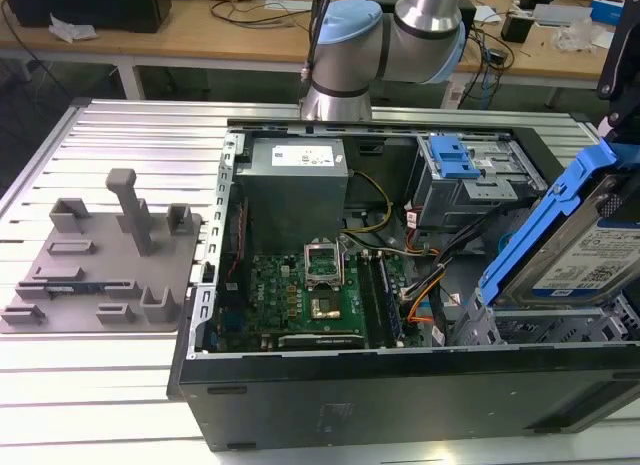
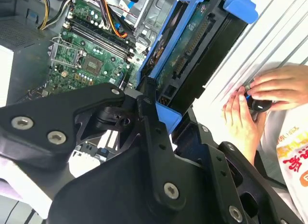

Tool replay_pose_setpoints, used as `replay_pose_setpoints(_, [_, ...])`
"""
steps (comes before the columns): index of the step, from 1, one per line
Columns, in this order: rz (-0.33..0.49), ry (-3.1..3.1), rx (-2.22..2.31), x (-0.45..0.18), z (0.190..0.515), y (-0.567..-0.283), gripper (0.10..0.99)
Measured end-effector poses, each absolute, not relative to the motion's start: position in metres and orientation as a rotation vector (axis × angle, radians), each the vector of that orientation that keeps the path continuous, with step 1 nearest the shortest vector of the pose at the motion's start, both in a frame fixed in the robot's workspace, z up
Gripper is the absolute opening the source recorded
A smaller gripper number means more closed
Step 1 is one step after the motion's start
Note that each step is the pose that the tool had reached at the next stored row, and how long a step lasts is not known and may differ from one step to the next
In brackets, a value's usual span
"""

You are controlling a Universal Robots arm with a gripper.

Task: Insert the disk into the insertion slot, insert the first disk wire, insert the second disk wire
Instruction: 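Insert the disk into the insertion slot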

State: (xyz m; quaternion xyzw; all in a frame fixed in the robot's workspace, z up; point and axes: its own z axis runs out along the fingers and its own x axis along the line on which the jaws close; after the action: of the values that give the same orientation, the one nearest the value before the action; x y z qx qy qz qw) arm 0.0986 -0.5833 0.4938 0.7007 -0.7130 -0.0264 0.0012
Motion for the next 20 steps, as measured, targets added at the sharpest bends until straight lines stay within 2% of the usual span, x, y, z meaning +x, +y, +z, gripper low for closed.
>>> replay_pose_setpoints(4, [-0.078, -2.241, 2.202, 0.0985, 0.4937, -0.5834, 0.365])
replay_pose_setpoints(9, [-0.032, -2.26, 2.227, 0.0987, 0.4932, -0.5833, 0.365])
replay_pose_setpoints(20, [-0.03, -2.26, 2.227, 0.1017, 0.4929, -0.5752, 0.365])
